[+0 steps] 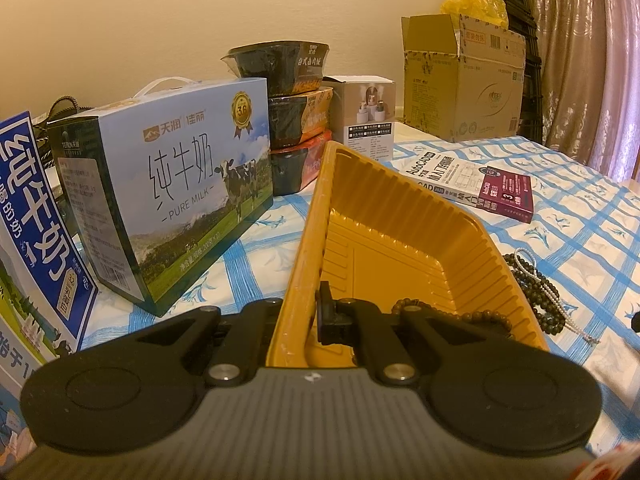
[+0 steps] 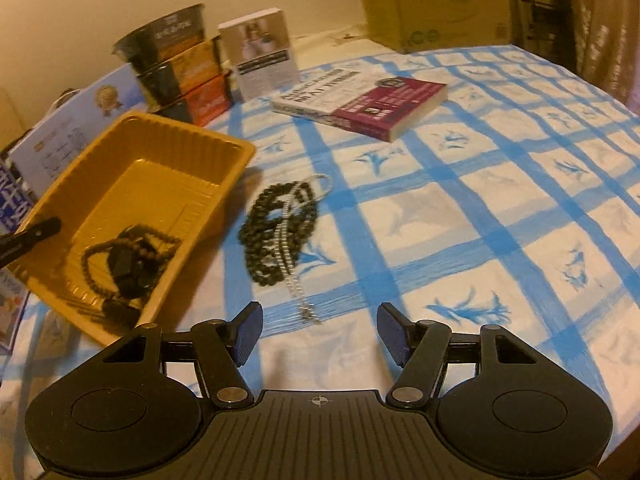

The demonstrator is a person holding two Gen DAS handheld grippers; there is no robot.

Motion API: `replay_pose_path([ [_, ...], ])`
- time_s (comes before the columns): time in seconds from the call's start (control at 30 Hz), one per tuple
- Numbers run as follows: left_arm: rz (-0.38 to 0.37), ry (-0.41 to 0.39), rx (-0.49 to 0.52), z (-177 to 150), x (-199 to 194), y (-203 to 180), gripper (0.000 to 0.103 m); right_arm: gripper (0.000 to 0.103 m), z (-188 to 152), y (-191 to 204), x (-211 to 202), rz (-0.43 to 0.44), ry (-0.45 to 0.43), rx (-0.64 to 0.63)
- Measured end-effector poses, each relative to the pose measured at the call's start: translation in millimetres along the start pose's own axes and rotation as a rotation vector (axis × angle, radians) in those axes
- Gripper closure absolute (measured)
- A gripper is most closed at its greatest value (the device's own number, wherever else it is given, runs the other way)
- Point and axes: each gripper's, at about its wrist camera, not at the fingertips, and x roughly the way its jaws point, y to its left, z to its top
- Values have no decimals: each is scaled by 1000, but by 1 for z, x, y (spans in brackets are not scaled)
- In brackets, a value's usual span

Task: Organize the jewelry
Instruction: 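Grasp the end of the white pearl strand with the right gripper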

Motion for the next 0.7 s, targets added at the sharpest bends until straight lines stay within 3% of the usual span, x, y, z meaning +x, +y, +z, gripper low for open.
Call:
replay_pose_path([
  [0.7,0,1,-2,0,0,1,98,40,5,9,9,35,-16,-48],
])
